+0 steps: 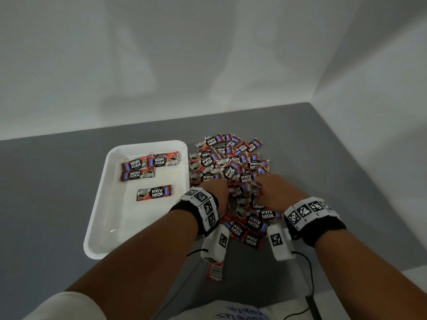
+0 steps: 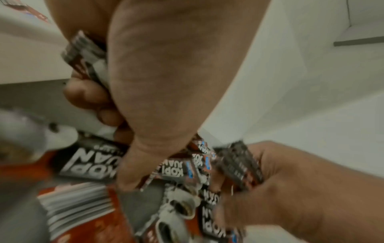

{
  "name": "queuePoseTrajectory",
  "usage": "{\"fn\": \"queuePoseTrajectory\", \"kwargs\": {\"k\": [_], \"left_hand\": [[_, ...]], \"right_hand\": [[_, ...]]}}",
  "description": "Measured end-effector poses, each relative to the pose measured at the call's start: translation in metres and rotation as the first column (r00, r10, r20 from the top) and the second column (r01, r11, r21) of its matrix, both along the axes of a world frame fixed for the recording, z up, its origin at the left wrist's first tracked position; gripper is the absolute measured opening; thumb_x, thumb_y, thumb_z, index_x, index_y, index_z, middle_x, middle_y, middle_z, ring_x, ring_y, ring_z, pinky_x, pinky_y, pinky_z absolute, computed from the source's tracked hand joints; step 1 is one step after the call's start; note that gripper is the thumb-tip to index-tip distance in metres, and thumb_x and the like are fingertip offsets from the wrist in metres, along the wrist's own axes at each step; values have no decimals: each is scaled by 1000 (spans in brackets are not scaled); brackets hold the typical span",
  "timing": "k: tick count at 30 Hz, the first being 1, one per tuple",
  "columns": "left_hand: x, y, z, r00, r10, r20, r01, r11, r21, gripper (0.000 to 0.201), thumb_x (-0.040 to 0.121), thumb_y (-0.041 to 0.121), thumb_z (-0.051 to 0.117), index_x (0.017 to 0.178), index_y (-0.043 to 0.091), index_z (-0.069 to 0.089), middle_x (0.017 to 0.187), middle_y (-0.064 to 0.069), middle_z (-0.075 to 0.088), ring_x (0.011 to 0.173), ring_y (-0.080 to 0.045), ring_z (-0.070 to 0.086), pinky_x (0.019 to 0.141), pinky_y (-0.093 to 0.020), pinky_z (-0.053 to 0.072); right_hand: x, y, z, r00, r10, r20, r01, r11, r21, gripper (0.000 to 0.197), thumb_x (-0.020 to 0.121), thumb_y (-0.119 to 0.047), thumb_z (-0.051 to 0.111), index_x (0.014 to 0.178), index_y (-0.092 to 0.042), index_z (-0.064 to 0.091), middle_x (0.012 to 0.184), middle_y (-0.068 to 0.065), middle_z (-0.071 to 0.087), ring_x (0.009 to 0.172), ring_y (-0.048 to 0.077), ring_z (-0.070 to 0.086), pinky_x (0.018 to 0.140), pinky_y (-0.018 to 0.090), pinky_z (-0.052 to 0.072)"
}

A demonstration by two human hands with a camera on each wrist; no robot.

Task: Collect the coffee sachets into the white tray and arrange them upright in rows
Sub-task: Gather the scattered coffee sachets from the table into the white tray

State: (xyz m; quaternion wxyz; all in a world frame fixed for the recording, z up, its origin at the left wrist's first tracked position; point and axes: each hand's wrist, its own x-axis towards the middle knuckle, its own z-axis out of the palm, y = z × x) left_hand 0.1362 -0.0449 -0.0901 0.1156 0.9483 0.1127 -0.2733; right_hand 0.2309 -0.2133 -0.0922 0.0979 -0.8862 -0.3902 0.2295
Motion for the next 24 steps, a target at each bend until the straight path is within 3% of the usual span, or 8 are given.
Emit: {"fn": "queuePoseTrajectory", "kwargs": {"k": [2, 4, 9, 12, 15, 17, 20, 24], "left_hand": [[6, 3, 2, 998, 24, 65, -22, 999, -32, 24, 97, 18, 58, 76, 8, 53, 87, -11, 61, 82, -25, 62, 60, -28, 47], [13, 5, 3, 985, 82, 152, -67, 993, -102, 12, 98, 20, 55, 96, 9, 56, 102, -12, 63, 85, -25, 60, 67, -31, 48], [22, 2, -10, 964, 128, 233, -93, 983, -158, 36, 96, 21, 62, 126, 6, 49, 118, -12, 63, 100, -28, 64, 73, -34, 50], [23, 0, -23, 981, 39, 188, -28, 998, -64, 34, 95, 22, 65, 124, 5, 56, 120, -15, 63, 105, -30, 65, 72, -32, 49], [24, 1, -23, 984, 1, 178, 6, 999, -38, 27, 93, 22, 66, 115, 5, 62, 115, -14, 65, 100, -28, 66, 69, -31, 49], [23, -1, -12, 973, 48, 225, -27, 995, -92, 21, 92, 23, 65, 106, 9, 64, 108, -11, 68, 96, -28, 67, 70, -33, 52], [15, 10, 15, 917, 195, 347, -104, 959, -264, 16, 93, 23, 62, 105, 13, 60, 97, -4, 64, 91, -25, 64, 77, -34, 51], [-27, 58, 59, 881, 248, 402, -109, 935, -339, 25, 89, 19, 67, 105, 21, 48, 87, 6, 57, 79, -17, 56, 64, -27, 40]], "right_hand": [[-5, -2, -8, 999, 33, 17, -33, 999, -16, 26, 83, -24, 78, 105, -12, 69, 93, -3, 66, 90, 20, 63, 71, 22, 47], [-9, -4, -16, 1000, 11, 29, -10, 1000, -5, 38, 83, -28, 77, 118, -15, 70, 112, 5, 70, 105, 24, 66, 88, 35, 54], [-9, -4, -20, 999, -17, 38, 17, 1000, 7, 41, 85, -27, 72, 124, -18, 67, 120, 5, 69, 110, 25, 66, 93, 39, 55], [-7, -9, -14, 999, -34, -34, 35, 999, 31, 33, 89, -25, 70, 121, -18, 67, 115, 3, 70, 106, 23, 67, 90, 33, 54], [-4, -15, -2, 992, -73, -99, 80, 994, 72, 15, 92, -23, 67, 105, -17, 68, 101, 0, 71, 94, 19, 68, 80, 29, 53], [-3, -17, 11, 984, -110, -139, 129, 982, 135, 9, 91, -20, 65, 100, -21, 65, 95, -7, 68, 90, 15, 66, 73, 24, 50], [-9, -13, 31, 969, -154, -196, 200, 949, 242, 25, 90, -17, 63, 108, -33, 57, 94, -20, 62, 90, 5, 63, 68, 15, 40], [-30, 19, 61, 947, -97, -307, 191, 936, 296, 22, 89, -19, 67, 107, -31, 60, 95, -12, 69, 80, 1, 67, 69, 21, 47]]}}
